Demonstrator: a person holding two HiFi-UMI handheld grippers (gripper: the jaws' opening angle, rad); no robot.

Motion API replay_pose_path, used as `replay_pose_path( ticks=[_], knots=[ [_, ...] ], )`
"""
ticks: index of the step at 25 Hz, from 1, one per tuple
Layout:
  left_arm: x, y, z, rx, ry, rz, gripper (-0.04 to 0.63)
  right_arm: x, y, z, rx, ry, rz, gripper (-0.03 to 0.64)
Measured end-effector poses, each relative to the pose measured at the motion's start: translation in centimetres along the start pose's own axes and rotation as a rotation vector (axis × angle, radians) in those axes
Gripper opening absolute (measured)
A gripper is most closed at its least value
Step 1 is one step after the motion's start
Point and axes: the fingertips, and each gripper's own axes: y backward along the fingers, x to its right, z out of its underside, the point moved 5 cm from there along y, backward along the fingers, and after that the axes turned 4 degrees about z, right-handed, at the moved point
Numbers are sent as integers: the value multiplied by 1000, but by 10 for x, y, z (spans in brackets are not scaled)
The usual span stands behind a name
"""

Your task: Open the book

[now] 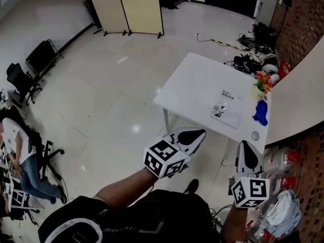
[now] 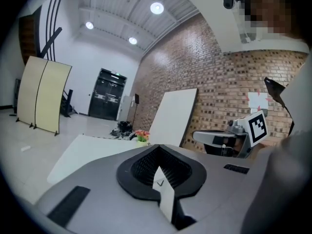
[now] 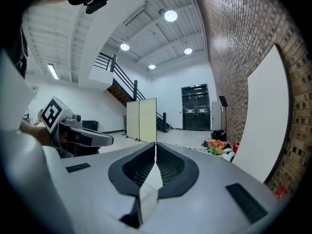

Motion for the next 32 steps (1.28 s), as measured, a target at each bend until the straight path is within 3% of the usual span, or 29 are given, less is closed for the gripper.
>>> replay_pose_path(
  ticks=[8, 13, 22, 28, 32],
  knots=[
    [-37, -83, -29, 5, 11, -69, -3, 83, -68, -12, 1, -4, -40, 3],
    [-66, -110, -40, -24, -3, -72, -3, 99, -108, -8, -21, -32, -51, 3],
    [-153, -157, -51, -54, 10, 12, -3, 116, -194, -3, -71, -64, 54, 3],
    [-223, -189, -57, -60, 17, 66, -3, 132, -253, 10, -130, -195, 132, 3],
    [-249, -218, -48, -115, 42, 104, -3, 146, -279, 31, -207, -231, 161, 3]
  ],
)
